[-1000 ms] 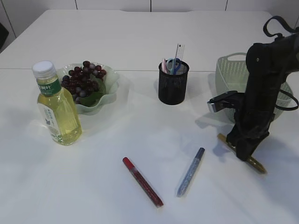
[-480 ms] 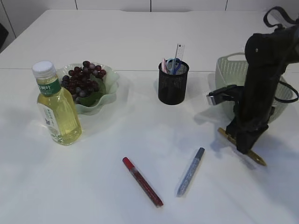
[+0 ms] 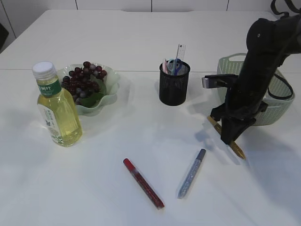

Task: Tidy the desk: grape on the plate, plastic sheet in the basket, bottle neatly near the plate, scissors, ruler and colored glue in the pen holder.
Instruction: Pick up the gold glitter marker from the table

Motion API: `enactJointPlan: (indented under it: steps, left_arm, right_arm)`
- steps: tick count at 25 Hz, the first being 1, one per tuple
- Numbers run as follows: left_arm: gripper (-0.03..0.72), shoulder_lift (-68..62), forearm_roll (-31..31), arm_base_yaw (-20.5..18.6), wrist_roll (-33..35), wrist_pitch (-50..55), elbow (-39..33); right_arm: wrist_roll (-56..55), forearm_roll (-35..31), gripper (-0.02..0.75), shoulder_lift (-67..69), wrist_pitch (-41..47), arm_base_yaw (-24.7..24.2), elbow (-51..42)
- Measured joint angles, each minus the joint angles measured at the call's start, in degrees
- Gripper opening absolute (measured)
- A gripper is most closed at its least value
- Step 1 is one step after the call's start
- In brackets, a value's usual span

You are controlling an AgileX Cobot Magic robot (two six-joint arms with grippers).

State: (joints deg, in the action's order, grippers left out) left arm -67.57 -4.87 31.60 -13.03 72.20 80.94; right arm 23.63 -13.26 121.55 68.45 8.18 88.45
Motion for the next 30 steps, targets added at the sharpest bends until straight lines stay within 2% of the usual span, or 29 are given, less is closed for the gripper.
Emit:
enactJointPlan:
  steps: [17,23,30]
  left_arm:
    - [0.331,0.0,0.1,0.0,0.0,0.0,0.0]
    - [0.331,0.0,0.1,0.0,0.0,0.0,0.0]
    - [0.331,0.0,0.1,0.0,0.0,0.0,0.0]
  right_arm:
    - [-0.77,-1.16,0.112,-0.42,0.03,0.09,0.0]
    - [-4.08,0.12,0.113,-6.13,0.01,0.26,-1.93]
    - [-4.44,0.23,0.113,-16.13,-16.62,5.36,-17.38]
